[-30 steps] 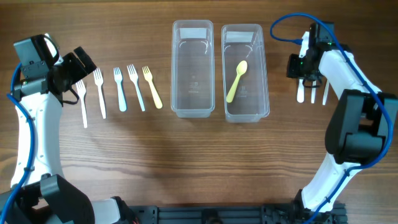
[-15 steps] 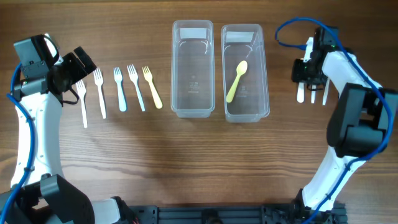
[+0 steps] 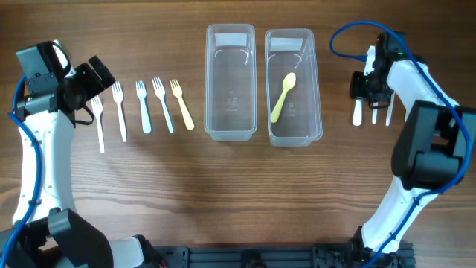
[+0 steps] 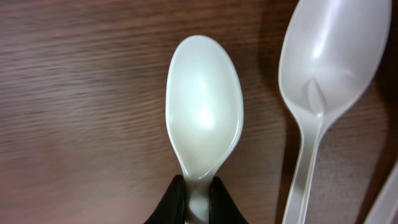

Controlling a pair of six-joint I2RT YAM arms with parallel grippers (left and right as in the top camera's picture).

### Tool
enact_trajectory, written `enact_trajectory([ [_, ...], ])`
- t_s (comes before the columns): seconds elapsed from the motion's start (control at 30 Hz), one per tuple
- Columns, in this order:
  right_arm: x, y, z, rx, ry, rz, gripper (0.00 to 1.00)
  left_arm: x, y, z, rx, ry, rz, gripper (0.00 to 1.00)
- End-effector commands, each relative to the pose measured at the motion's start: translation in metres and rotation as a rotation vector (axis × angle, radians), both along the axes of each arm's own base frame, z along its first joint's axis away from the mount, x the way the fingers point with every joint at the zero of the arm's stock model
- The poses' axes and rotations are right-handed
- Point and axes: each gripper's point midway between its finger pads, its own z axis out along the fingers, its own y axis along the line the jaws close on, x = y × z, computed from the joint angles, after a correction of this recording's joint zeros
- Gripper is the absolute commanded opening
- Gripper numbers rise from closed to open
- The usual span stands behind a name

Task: Pack container
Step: 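Grasp a white spoon with the right gripper, then place the white spoon into the right container and release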

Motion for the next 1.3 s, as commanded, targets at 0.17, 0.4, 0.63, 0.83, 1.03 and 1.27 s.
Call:
enact_trajectory([
  [0.17, 0.027, 0.102, 0.205, 0.156, -0.507, 0.222, 0.04, 0.004, 0.000, 0.008, 0.003, -0.021, -0.020, 1.00],
  [0.4, 0.013, 0.198, 0.172, 0.271, -0.412, 0.290, 0.04, 0.004, 0.000, 0.008, 0.003, -0.021, -0.020, 1.00],
  [0.63, 0.021, 0.239, 0.075, 0.332, -0.223, 0.187, 0.04, 0.004, 0.000, 0.008, 0.003, -0.021, -0.020, 1.00],
  [0.83, 0.018, 0.245, 0.062, 0.329, -0.196, 0.193, 0.49, 0.004, 0.000, 0.008, 0.003, -0.021, -0.020, 1.00],
  [1.03, 0.032, 0.206, 0.126, 0.231, -0.339, 0.215, 0.48, 0.004, 0.000, 0.008, 0.003, -0.021, -0.020, 1.00],
  [1.27, 0.039, 0.048, 0.226, -0.174, -0.579, 0.042, 0.52, 0.004, 0.000, 0.008, 0.003, -0.021, -0.020, 1.00],
])
